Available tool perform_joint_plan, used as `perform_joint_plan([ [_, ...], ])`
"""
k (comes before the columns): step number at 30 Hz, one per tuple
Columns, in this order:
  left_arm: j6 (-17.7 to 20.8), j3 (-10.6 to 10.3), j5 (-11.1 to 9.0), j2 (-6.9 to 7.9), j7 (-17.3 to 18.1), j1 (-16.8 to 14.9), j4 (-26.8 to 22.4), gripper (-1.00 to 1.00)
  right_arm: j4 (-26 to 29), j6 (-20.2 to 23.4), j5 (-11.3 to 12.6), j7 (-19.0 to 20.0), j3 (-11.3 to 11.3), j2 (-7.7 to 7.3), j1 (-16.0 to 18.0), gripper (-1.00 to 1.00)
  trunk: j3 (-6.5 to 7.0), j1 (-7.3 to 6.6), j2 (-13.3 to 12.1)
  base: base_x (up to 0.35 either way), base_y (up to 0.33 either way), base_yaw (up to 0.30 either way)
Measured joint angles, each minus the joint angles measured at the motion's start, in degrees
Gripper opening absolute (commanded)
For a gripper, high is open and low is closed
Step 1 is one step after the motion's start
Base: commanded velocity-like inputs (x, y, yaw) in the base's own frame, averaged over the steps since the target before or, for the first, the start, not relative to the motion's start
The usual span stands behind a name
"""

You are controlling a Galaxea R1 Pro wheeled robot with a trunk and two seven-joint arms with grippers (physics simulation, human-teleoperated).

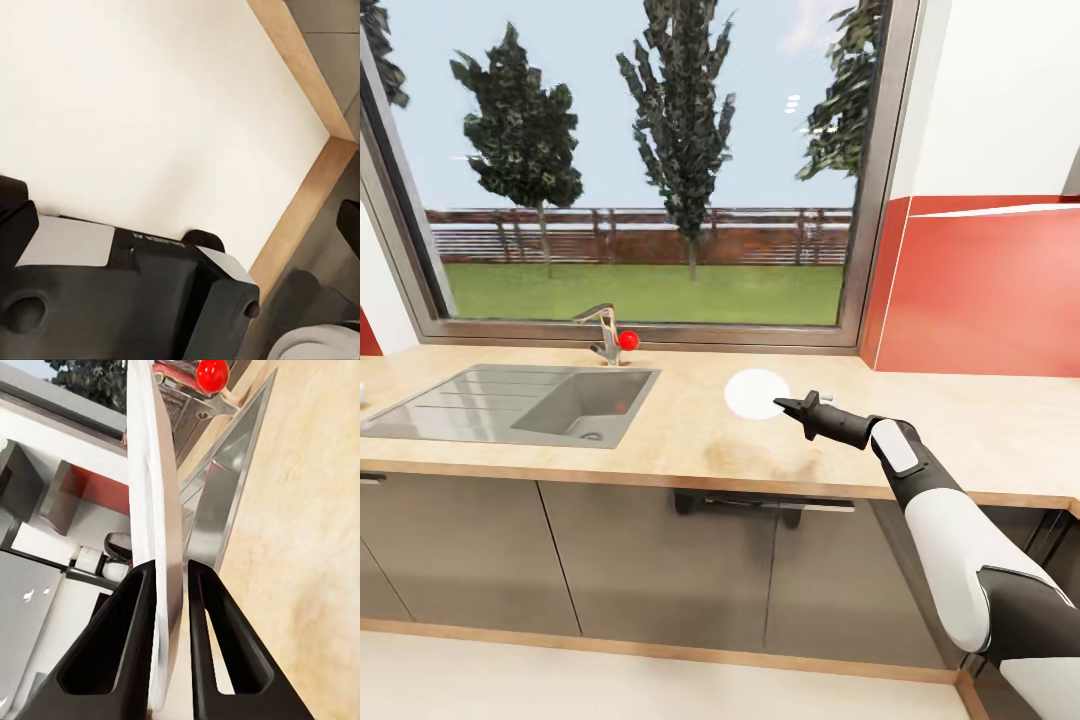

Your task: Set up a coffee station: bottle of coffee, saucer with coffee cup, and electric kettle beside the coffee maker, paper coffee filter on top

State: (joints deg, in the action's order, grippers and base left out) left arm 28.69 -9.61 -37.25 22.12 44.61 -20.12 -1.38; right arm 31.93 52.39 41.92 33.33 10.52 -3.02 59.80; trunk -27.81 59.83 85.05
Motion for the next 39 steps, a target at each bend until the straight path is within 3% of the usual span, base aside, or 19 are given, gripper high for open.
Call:
perform_joint_plan([
  [8, 0.01, 0.39, -0.04, 0.01, -0.49, 0.04, -0.03, 1.0, -0.04, 0.0, 0.02, -0.01, -0.02, 0.03, 0.01, -1.0, 0.05, 0.0, 0.0, 0.0, 0.0, 0.066],
  [23, -0.11, 0.29, -0.01, -0.28, -0.71, 0.98, -0.02, 1.0, -0.05, 0.0, 0.01, -0.01, -0.05, 0.09, 0.01, -1.0, 0.7, 0.0, 0.0, 0.0, 0.0, 0.249],
  [39, -0.16, 0.42, -0.12, -0.51, -3.61, 1.61, -0.02, 1.0, -0.11, 0.0, -0.01, -0.01, -0.05, 0.1, 0.01, -1.0, 1.39, 0.0, 0.0, 0.009, 0.004, 0.238],
])
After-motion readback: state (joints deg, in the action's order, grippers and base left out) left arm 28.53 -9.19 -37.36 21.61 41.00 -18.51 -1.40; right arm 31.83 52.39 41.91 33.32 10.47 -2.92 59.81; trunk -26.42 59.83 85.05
